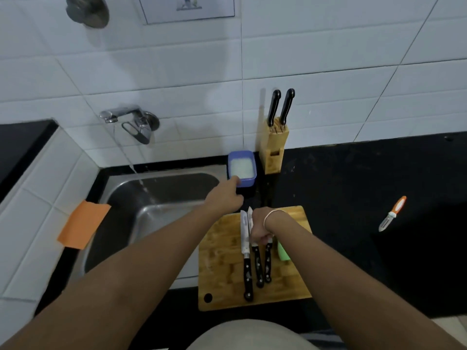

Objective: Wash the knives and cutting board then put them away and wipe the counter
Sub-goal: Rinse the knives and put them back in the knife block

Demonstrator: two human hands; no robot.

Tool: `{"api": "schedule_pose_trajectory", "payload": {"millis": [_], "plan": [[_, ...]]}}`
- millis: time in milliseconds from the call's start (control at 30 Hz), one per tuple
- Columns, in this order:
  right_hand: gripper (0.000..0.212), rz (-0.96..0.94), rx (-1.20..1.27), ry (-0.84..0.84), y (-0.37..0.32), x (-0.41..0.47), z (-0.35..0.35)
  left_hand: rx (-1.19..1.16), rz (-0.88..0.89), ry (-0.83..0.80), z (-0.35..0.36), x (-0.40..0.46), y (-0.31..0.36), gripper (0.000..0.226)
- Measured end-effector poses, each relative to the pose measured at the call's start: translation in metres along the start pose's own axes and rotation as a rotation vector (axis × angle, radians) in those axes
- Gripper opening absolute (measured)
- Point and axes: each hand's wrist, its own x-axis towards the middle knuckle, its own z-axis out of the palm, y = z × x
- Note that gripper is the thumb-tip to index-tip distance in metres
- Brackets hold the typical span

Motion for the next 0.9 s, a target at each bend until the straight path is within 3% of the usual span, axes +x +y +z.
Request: {"api": "schedule_pose_trajectory", "payload": {"millis": [133,333,600,733,833,900], "plan": [[0.024,0.090,0.065,-0.146,-0.005,0.011,0.023,-0.014,-0.034,-0.036,0.016,-0.011,-0.023,0.042],[0.010,0.216,0.288,-0.118,-0.009,0.008,0.039,-0.092,0.025,-0.092,0.016,-0.014,-0.038,0.037],[0.020,0.264,0.474,0.013,-0.020,-0.033,0.015,-0.150,0.058,-0.101,0.004,-0.011,-0.059,0.036],[0.024,0.159,0.525,0.016,-0.037,-0.040,-0.011,-0.197,0.071,-0.107,-0.008,-0.016,-0.083,0.034],[0.030,0.040,0.704,0.032,-0.066,-0.030,-0.030,-0.219,0.055,-0.081,-0.027,-0.021,-0.109,0.034],[0.023,-0.022,0.844,0.063,-0.091,-0.019,-0.041,-0.257,0.033,-0.066,-0.042,-0.027,-0.129,0.033]]}}
